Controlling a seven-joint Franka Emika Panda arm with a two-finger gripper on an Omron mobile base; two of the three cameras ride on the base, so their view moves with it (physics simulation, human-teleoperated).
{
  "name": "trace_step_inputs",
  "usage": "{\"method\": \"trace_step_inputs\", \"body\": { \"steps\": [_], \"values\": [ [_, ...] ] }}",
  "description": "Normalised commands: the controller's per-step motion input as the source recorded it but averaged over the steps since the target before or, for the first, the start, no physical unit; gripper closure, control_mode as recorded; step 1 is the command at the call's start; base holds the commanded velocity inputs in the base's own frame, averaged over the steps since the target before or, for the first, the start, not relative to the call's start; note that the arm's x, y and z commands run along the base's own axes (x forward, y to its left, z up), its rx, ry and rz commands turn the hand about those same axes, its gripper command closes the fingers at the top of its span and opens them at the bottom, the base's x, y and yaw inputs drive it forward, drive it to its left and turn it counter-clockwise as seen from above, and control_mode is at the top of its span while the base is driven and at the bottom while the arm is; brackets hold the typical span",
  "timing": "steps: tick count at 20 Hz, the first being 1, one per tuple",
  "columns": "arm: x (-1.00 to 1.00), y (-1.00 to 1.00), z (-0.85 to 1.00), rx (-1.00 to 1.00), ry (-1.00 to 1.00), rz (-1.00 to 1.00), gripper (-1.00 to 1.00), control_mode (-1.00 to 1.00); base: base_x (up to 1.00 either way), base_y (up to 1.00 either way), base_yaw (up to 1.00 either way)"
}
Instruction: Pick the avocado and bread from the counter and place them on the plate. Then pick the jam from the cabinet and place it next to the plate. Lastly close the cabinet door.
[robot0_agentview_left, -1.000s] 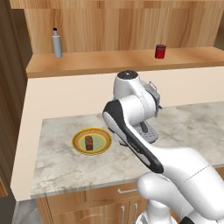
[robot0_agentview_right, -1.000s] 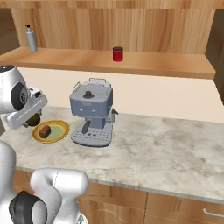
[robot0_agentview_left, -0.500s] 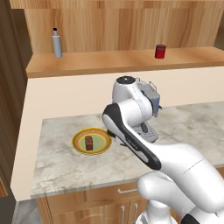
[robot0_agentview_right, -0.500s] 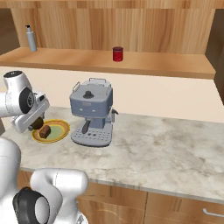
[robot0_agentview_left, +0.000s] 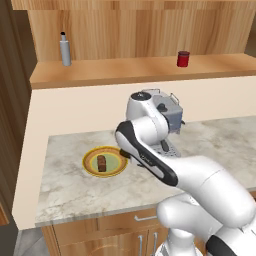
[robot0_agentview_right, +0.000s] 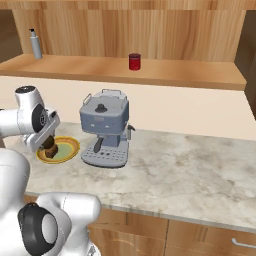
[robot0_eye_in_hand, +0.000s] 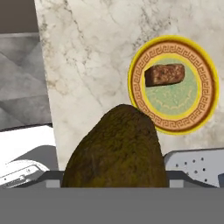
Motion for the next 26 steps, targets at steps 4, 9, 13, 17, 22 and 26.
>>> {"method": "trace_step_inputs", "body": {
  "steps": [4, 9, 13, 17, 22, 26],
  "values": [
    [0.41, 0.12, -0.27, 0.0, 0.07, 0.06, 1.0, -1.0, 0.0, 0.0, 0.0],
    [0.38, 0.12, -0.21, 0.0, 0.06, 0.06, 1.0, -1.0, 0.0, 0.0, 0.0],
    [0.39, 0.11, -0.21, 0.0, 0.07, 0.05, 1.0, -1.0, 0.0, 0.0, 0.0],
    [0.36, 0.12, -0.26, 0.0, 0.08, 0.05, 1.0, -1.0, 0.0, 0.0, 0.0],
    [0.28, 0.09, -0.28, 0.0, 0.05, 0.05, 1.0, -1.0, 0.0, 0.0, 0.0],
    [0.19, 0.0, -0.3, -0.01, 0.01, 0.01, 1.0, -1.0, 0.0, 0.0, 0.0]
  ]
}}
